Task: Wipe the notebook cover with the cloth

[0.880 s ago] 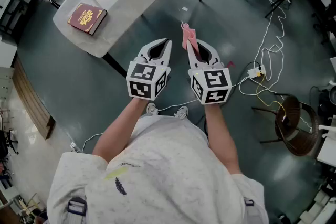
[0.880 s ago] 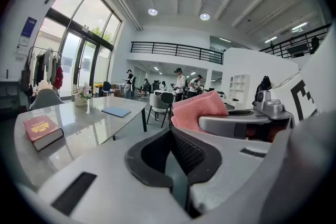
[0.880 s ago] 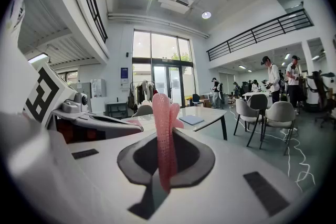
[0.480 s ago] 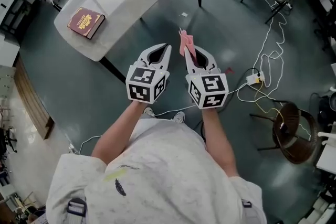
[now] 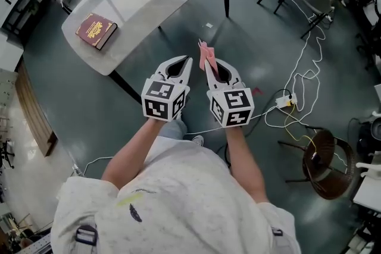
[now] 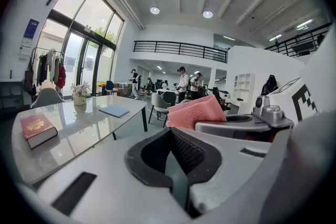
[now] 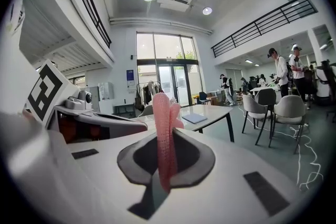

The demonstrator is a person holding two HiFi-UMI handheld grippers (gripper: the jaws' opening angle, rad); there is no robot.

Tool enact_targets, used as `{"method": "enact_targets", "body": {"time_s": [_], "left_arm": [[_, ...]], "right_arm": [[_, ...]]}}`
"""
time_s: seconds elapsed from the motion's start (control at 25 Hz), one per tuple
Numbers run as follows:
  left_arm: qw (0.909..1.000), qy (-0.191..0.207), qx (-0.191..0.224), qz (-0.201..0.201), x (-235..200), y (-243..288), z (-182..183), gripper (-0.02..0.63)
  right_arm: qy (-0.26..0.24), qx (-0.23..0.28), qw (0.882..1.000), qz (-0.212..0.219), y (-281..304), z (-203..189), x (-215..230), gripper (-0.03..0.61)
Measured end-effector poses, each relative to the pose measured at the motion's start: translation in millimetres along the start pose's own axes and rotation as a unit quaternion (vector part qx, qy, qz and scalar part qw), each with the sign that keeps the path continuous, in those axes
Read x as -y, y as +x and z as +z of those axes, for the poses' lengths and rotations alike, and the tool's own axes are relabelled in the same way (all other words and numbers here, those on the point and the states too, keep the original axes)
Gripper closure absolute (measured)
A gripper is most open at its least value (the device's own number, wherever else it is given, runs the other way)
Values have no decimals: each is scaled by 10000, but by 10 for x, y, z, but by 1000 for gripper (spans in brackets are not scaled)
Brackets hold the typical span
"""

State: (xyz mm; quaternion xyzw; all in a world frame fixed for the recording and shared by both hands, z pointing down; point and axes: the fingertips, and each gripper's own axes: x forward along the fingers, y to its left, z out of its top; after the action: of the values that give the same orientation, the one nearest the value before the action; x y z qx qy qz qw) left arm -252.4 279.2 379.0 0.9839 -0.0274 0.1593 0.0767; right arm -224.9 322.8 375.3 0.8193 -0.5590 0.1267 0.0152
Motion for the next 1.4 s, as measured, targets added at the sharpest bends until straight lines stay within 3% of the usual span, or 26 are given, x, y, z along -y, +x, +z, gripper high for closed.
{"method": "enact_targets", "body": {"time_s": [0.24,0.64,1.4], "left_arm": [[9999,-100,2,-8,-329,394,62,607],[9992,-390,-49,-32,-1255,1358,462,607],[9981,-588,-104,-146,-2468,2165,863,607]], "right_arm": [[-88,-116,9999,74,476,32,192,563],[-109,-518,9985,106,1698,239,657,563],[-220,-818,9964,86,3238,599,861,563]]}}
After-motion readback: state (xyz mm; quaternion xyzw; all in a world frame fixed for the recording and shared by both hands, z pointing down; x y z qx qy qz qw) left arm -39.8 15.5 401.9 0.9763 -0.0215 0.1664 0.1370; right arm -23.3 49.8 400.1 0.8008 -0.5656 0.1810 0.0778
